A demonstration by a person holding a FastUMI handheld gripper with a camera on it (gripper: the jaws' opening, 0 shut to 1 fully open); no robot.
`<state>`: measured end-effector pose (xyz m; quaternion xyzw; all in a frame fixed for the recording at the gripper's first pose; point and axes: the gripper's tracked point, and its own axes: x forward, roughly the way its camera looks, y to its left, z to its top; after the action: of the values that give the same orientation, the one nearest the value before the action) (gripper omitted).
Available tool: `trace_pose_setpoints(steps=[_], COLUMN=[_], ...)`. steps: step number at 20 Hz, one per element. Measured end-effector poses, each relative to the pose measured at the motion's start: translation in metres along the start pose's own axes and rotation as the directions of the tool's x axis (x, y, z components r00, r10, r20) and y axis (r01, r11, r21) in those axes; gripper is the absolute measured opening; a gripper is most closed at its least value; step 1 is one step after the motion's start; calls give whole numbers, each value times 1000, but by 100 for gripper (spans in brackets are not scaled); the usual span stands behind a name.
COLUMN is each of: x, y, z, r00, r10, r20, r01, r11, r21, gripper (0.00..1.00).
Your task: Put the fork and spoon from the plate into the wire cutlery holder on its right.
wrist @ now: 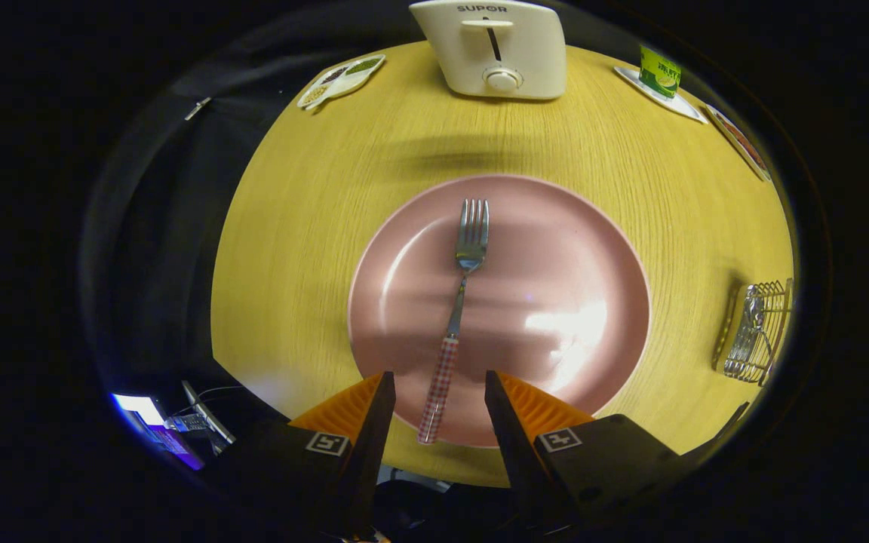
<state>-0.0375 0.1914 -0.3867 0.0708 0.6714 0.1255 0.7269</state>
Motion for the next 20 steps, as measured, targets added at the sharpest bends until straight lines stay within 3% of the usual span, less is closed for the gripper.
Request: trace_pose_setpoints(steps=[2,4,6,10,20], x=[5,10,12,13,-23], y=[2,-1,-3,-8,2], z=[-5,-7,-7,-12,-15], r00=[1000,999,999,997,985], r10=[14,-1,-14,-36,171], r20=[-25,-39,-43,-64,23], r01=[-13,3,16,40,-172], r11=[999,999,999,997,984], r21=[44,48,44,64,37], gripper=[76,62,60,22,8])
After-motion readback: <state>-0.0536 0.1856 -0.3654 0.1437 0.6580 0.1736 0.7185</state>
